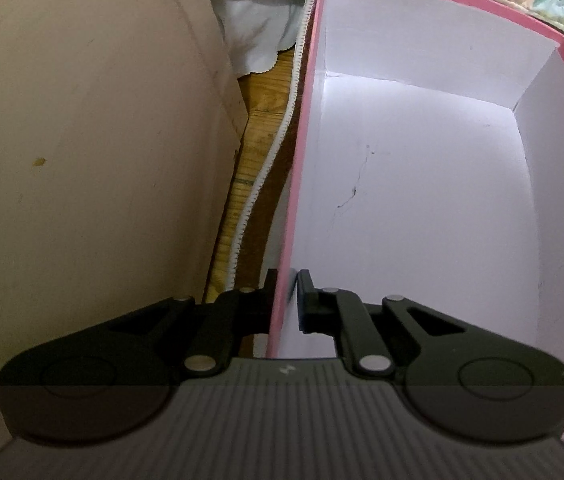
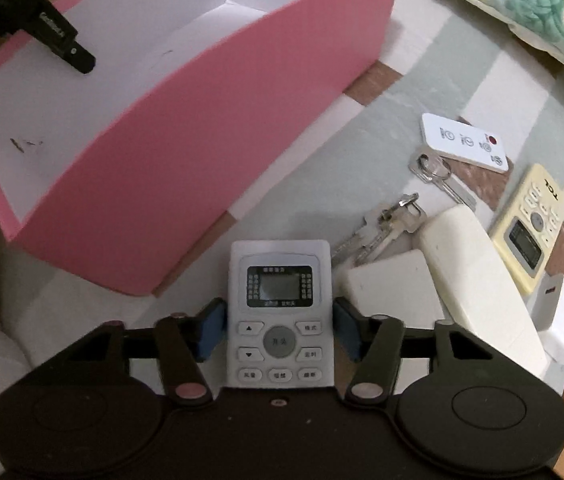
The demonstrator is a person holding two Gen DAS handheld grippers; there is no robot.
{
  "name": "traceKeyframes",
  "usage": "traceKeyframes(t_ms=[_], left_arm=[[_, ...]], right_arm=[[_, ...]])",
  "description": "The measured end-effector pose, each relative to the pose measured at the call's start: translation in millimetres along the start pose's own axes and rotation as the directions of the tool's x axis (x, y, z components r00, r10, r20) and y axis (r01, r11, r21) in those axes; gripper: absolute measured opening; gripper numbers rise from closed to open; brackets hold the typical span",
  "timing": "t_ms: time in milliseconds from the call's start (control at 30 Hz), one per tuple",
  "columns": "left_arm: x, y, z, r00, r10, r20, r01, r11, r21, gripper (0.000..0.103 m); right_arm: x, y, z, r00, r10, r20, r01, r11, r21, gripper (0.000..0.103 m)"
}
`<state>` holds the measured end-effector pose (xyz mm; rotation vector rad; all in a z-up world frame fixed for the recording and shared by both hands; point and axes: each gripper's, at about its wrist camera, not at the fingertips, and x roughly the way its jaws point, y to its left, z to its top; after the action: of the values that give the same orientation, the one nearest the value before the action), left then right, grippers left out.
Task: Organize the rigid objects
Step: 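Carry the white remote into the pink box and open the right tool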
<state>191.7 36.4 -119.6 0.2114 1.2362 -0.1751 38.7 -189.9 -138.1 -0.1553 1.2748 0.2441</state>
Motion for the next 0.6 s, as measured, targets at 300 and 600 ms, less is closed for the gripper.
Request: traceKeyframes(t_ms=[300,600], left_arm=[[3.6,28.5,-2.7,0.999,-0.042,-0.004,0.042,0.998,-0.040,0.006],[3.6,19.5,-5.5,1.000,-0.029,0.005,0.029,0.999,-0.028,0.006]], right_arm=[[-52.3,-4.9,-0.5,0.984,-0.059,0.168,0.036,0.990,0.136,0.061],[-143.1,11.0,34.0,0.913,-0.089,0.399,0.041,0.991,0.128,0.061]])
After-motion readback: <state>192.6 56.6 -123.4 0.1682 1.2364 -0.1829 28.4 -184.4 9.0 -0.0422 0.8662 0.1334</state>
